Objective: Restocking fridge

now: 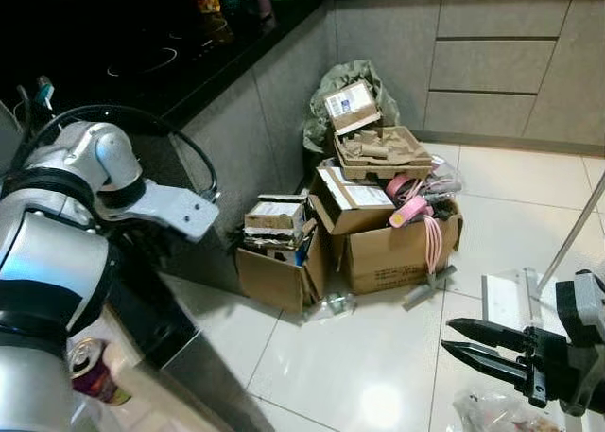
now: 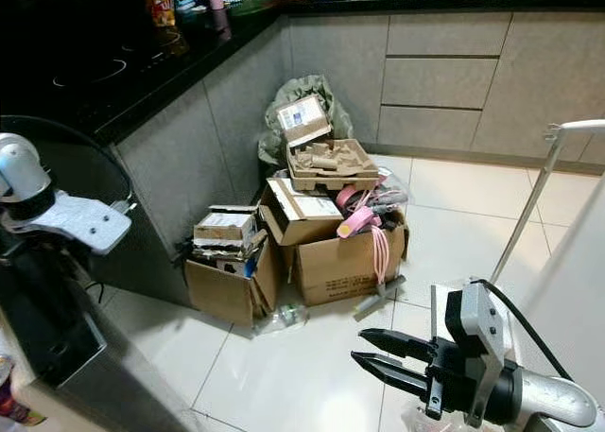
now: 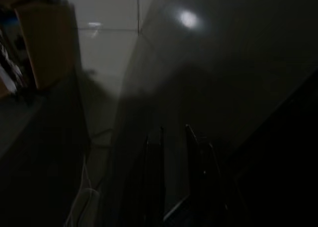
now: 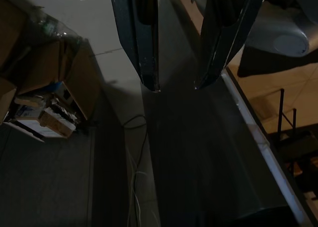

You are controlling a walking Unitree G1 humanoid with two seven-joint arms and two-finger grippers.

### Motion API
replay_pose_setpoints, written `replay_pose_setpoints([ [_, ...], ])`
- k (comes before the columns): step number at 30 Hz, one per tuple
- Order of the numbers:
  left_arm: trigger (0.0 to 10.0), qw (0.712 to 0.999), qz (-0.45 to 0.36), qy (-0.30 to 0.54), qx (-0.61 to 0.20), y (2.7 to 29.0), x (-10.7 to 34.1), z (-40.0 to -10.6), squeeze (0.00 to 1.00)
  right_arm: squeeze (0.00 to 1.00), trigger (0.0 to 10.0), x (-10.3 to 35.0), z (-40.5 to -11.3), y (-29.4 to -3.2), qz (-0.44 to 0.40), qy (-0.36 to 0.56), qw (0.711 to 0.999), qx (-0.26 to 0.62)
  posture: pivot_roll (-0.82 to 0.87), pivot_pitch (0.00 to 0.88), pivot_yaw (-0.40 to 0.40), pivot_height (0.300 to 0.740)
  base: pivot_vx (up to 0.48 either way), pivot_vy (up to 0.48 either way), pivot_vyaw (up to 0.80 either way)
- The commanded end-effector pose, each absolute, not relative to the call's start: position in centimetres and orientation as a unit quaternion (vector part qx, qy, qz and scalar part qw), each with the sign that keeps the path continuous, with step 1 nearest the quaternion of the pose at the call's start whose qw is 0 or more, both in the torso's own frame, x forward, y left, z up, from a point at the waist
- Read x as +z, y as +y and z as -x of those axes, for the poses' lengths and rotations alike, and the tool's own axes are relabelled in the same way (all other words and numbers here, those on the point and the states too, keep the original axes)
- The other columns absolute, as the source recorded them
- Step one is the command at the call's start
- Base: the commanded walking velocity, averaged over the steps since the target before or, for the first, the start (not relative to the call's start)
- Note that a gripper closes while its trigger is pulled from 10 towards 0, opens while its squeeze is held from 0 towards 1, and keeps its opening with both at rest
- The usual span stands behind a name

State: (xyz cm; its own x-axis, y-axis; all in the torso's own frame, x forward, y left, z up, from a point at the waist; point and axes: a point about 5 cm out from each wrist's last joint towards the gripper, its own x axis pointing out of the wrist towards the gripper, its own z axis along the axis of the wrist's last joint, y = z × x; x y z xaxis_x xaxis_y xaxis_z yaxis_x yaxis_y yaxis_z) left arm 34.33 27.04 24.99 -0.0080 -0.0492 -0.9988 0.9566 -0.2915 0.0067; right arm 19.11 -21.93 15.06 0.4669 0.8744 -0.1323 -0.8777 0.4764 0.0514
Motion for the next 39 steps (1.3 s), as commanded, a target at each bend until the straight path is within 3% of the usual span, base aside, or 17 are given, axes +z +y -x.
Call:
replay_pose_setpoints([
  [1, 10.0, 0.433, -0.556, 0.42, -0.572, 28.2, 25.1, -33.8, 0.0, 0.0, 10.0, 14.8, -19.2, -21.6, 0.009, 0.077, 0.852, 0.518, -0.12, 0.0, 0.103, 0.74, 0.0, 0.0, 0.0],
  [8, 10.0, 0.445, -0.548, 0.395, -0.589, 27.2, 24.4, -34.1, 0.0, 0.0, 10.0, 14.7, -19.8, -20.5, 0.017, 0.066, 0.847, 0.528, -0.13, 0.0, 0.1, 0.74, 0.0, 0.0, 0.0],
  [10, 10.0, 0.474, -0.525, 0.356, -0.611, 25.4, 23.0, -34.7, 0.0, 0.0, 10.0, 14.8, -20.9, -19.4, 0.016, 0.053, 0.851, 0.522, -0.13, 0.0, 0.098, 0.74, 0.0, 0.0, 0.0],
  [11, 10.0, 0.474, -0.525, 0.356, -0.611, 25.4, 23.0, -34.7, 0.0, 0.0, 10.0, 14.8, -20.9, -19.4, 0.016, 0.053, 0.851, 0.522, -0.13, 0.0, 0.098, 0.74, 0.0, 0.0, 0.0],
  [20, 10.0, 0.41, -0.513, 0.382, -0.65, 24.9, 20.2, -33.8, 0.0, 0.0, 10.0, 14.9, -21.6, -18.3, 0.009, 0.053, 0.846, 0.53, -0.13, 0.0, 0.099, 0.74, 0.0, 0.0, 0.32],
  [39, 10.0, 0.382, -0.531, 0.387, -0.65, 25.4, 21.3, -33.6, 0.0, 0.0, 10.0, 14.5, -21.4, -17.9, 0.002, 0.062, 0.839, 0.54, -0.12, 0.0, 0.099, 0.74, 0.0, 0.0, 0.77],
])
